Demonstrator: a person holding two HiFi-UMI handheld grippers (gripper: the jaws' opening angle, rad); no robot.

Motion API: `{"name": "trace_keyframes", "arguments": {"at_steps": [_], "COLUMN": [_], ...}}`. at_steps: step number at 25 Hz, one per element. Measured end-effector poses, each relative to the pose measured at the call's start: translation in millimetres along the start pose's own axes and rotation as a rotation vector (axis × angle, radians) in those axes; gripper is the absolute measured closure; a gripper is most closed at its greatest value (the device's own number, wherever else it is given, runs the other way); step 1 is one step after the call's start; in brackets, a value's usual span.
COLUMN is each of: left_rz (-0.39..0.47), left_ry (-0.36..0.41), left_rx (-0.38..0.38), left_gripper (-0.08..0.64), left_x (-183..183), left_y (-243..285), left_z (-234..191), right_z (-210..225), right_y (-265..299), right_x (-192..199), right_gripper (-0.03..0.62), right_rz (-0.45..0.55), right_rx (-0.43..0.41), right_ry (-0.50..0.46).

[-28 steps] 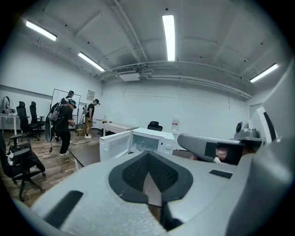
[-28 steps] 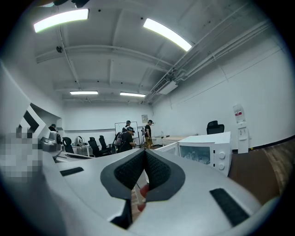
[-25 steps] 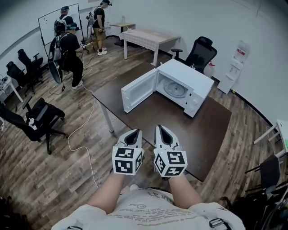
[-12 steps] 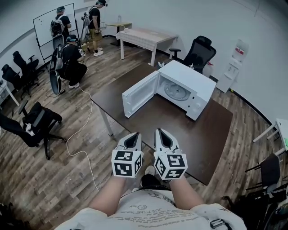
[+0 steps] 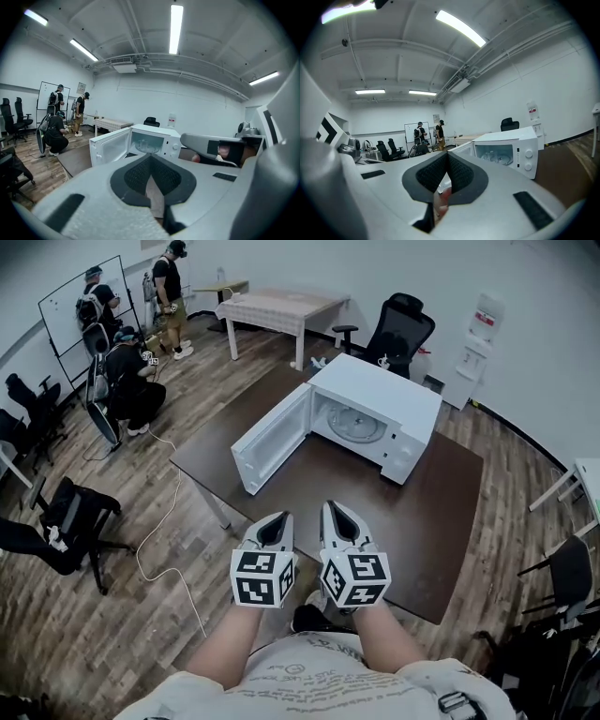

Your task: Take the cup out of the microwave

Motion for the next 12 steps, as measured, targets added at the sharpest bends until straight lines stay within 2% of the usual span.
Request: {"name": "trace_keyframes", "arguments": {"at_steps": [12], "left_rz": [-0.002], "left_ry": [0.042], "left_rx": [0.085], "left_gripper": [0.554], "left_x": [-35.5], "left_y": [102.4], "left_z": [-10.1], "right_z": [71.6], "right_y": [72.0], "right_x": [-18.5], "right_gripper": [0.578], "right_rz": [0.025], "right_rx": [0.111], "right_ry": [0.010]}}
Point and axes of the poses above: the fingertips, and each gripper's own axes: y forward along the fingers, z to its right, x out of its underside, the point moved 1 cm from there along -y, backward along the fingers, and after that the axes turned 2 degrees about -y, right-handed, at the moved point
